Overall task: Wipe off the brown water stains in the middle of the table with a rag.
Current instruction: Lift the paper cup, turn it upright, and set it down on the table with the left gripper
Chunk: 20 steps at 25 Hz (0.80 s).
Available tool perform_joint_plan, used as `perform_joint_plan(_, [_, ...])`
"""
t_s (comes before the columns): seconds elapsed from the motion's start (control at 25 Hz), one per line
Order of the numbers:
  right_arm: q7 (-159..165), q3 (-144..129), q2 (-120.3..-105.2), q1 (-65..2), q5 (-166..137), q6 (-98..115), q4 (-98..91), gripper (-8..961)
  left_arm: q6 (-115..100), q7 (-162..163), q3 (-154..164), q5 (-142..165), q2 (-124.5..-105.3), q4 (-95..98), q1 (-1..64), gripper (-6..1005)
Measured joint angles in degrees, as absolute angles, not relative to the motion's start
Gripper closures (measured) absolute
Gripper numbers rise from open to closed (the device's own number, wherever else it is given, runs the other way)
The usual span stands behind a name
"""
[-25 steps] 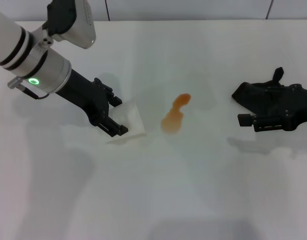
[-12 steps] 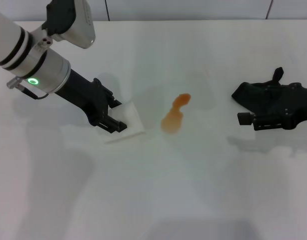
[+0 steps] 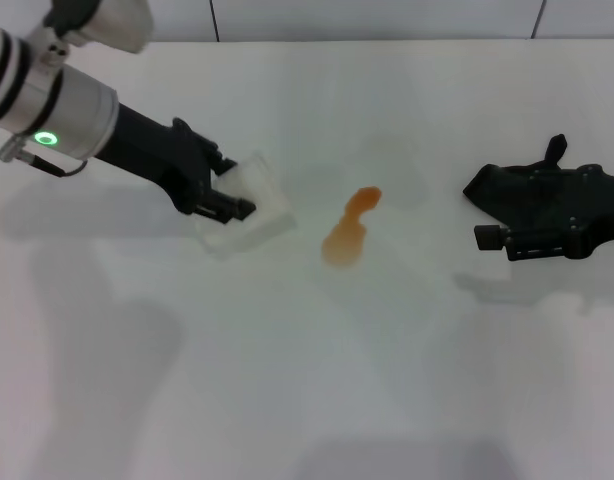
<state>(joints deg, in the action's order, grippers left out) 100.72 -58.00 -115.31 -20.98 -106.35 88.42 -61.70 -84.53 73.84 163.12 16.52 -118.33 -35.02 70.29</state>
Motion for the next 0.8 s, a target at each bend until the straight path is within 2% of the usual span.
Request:
perform_joint_plan(0.28, [100.72,-58.07,-115.31,-21.04,-106.34,88.42,-61.70,125,-87.45,71.51,163.20,5.29,-118.78,-38.35,66.17,422])
perform_joint_plan(0.8, [100.88,-60.32,-115.31,-20.99,-105.32,88.33,-61.70,126,-95.60,67.17,163.21,-18.83,-118.95,-40.58,53.24,426])
